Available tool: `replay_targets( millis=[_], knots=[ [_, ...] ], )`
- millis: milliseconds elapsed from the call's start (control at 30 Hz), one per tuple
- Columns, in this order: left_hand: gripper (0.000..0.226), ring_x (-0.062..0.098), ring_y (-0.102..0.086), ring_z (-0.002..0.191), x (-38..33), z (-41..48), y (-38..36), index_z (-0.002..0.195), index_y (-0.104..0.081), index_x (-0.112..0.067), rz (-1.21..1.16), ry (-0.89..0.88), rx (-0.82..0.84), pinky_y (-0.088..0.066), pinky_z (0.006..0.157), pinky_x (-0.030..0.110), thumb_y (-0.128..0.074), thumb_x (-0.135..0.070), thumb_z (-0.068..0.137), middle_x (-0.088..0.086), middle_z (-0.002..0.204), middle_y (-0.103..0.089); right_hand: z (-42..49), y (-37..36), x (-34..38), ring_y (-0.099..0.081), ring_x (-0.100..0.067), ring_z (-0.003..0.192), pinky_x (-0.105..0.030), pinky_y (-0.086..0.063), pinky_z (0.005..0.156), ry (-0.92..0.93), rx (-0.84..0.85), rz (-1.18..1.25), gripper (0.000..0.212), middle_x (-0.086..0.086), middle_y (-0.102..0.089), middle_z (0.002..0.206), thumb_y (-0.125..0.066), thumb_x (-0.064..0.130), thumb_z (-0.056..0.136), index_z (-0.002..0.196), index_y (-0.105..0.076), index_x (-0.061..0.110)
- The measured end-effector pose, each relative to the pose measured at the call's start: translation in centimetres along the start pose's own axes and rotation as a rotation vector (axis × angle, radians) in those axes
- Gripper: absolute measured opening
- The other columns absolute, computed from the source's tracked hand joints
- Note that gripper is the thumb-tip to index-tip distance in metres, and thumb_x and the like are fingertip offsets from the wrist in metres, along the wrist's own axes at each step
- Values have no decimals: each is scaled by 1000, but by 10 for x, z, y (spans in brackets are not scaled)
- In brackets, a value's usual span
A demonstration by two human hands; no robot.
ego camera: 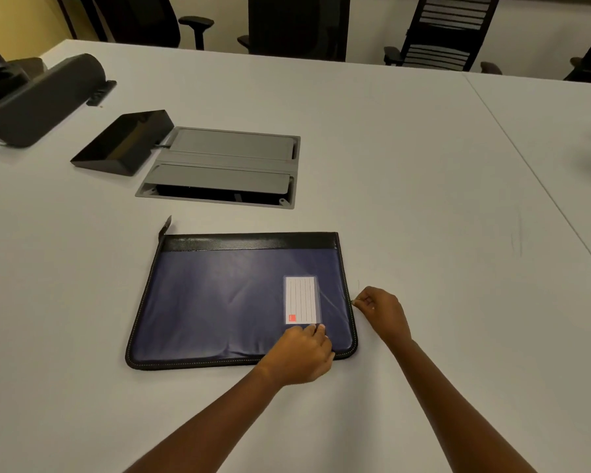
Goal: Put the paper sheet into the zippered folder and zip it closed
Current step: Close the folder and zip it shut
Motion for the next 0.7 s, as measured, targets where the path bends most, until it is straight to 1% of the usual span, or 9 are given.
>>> replay_targets(
  millis=[33,100,133,167,200,233,300,533,700],
  knots=[
    [27,9,-70,72,10,1,2,83,-74,-21,-59,38,-17,-55,51,19,-64,-46,79,-2,88,-76,1,-1,0,-57,-17,72,-26,-43,66,8,15,11,12,-15,-70,84,-65,14,83,82,-66,2],
    [35,19,-61,103,40,5,-5,111,-61,-17,-230,197,41,-54,83,30,-45,-41,92,8,120,-62,2,-2,-1,-56,-15,74,-22,-42,67,15,39,25,9,-14,-69,87,-63,12,83,84,-66,3],
    [42,25,-48,123,55,7,-15,127,-49,-17,-290,263,130,-43,102,37,-39,-42,95,12,137,-48,3,-3,-1,-56,-15,75,-20,-40,67,16,49,29,9,-13,-69,89,-63,11,84,85,-66,3],
    [51,29,-31,137,69,8,-22,138,-36,-19,-310,321,204,-27,114,41,-38,-46,95,14,149,-32,4,-4,-2,-56,-14,76,-19,-40,66,16,57,32,8,-13,-69,90,-62,10,84,85,-66,4],
    [61,29,-16,144,83,9,-27,145,-25,-20,-304,368,264,-14,119,44,-40,-50,93,13,155,-19,6,-4,-3,-56,-15,76,-19,-40,66,15,63,38,7,-13,-69,90,-61,10,84,85,-66,4],
    [70,28,-7,147,95,10,-32,147,-17,-21,-315,406,311,-7,120,45,-43,-53,91,12,158,-9,7,-5,-3,-57,-15,77,-19,-40,66,14,68,45,7,-12,-69,90,-61,9,84,85,-66,5],
    [83,29,1,147,118,11,-40,149,-9,-21,-372,472,377,-3,119,46,-51,-56,86,14,159,1,11,-5,-4,-58,-14,76,-15,-40,64,11,79,59,6,-12,-70,89,-61,9,83,84,-67,5],
    [100,32,0,147,168,27,-42,149,-3,-19,-433,580,430,-9,119,47,-64,-53,79,15,159,4,22,-6,-7,-62,-21,79,-26,-45,72,0,159,75,6,-13,-71,87,-66,9,81,82,-68,4],
    [116,37,9,145,192,33,-46,149,8,-17,-485,659,513,-7,117,57,-74,-45,72,16,158,12,25,-5,-10,-60,-16,74,-23,-42,68,-15,112,-6,6,-10,-72,84,-69,13,78,78,-70,7]
  ],
)
Point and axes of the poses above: each hand's wrist, its own z-axis towards the middle knuckle, its own y-axis out of the back of the hand, x = y × z, the point moved 9 cm from there along z, towards the middle knuckle
